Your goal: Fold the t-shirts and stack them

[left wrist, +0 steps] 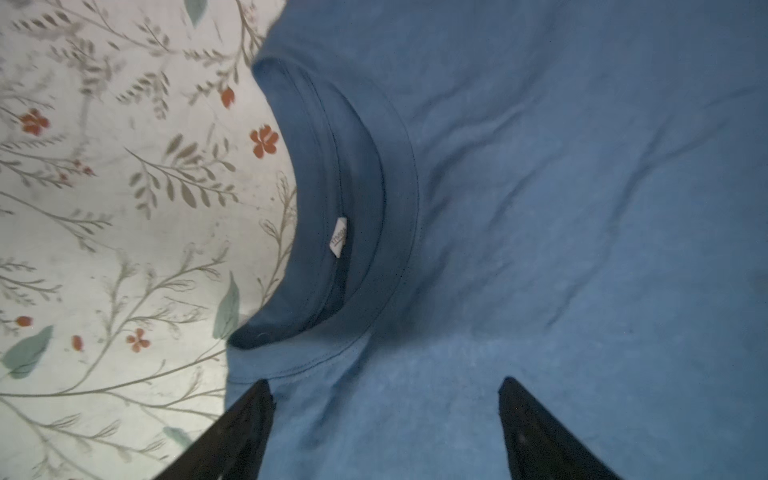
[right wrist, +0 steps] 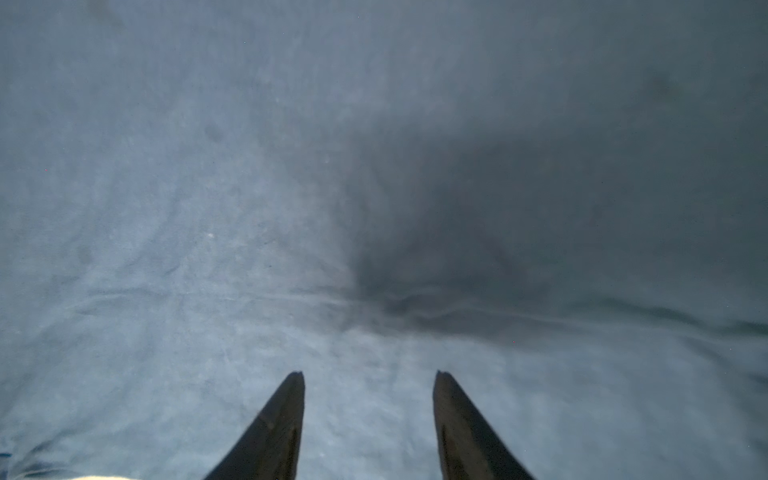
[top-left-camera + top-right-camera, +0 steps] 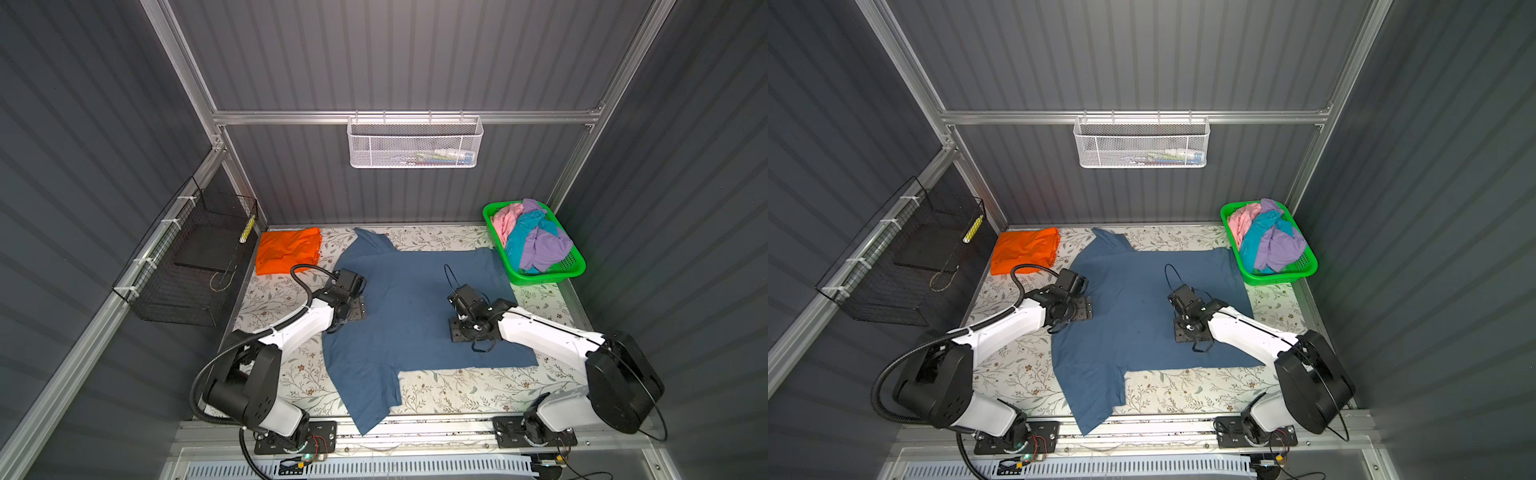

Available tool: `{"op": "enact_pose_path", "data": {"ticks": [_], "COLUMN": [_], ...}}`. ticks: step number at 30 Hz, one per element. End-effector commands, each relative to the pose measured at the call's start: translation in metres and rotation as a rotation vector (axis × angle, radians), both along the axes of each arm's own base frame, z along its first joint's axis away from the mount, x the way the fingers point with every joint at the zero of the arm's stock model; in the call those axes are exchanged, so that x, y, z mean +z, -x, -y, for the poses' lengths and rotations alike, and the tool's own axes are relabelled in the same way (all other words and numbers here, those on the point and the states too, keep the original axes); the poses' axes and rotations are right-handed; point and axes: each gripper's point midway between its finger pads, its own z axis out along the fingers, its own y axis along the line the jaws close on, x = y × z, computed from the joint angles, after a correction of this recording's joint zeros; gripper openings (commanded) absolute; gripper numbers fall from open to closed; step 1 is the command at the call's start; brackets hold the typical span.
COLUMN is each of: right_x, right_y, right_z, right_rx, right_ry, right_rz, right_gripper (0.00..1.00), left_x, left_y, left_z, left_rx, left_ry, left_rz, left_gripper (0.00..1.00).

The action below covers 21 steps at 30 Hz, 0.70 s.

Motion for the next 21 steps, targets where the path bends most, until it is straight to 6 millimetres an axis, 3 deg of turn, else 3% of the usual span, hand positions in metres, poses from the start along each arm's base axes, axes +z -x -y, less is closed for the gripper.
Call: {"op": "enact_pose_path", "data": {"ticks": [1,6,10,15,21], "right_x": [-0.001,-0.004,-0.004,-0.001,0.022], "right_y": [-0.002,0.001,0.003,0.006,-0.002], "right_z": [-0.018,-0.021,-0.022,-0.023,-0.022], "right_rx": [0.013,0.023,0.024,0.007,-0.018], "right_ry": [-0.049,-0.047,-0.049,-0.061,-0.090], "right_rz": [-0.011,-0.023,-0.035,-0.046,0.007], "right_gripper": [0.54,0.55,0.55,0.56,0.58], "left_x": [-0.020,-0.051,-0.065,-0.056,-0.044], "left_y": [0.002,0.021,0.041,0.059,0.086], "left_z": [-0.001,-0.024,-0.053,-0.091,-0.131], "left_rx": [0.040,0.119,0.205,0.346,0.547], "left_ry": [0.032,0.033,0.011,-0.070,-0.132], "left_rz": [-0.030,-0.112,-0.170,-0.185,-0.205], "left_gripper": [0.77,0.58,0.27,0.02,0.00]}}
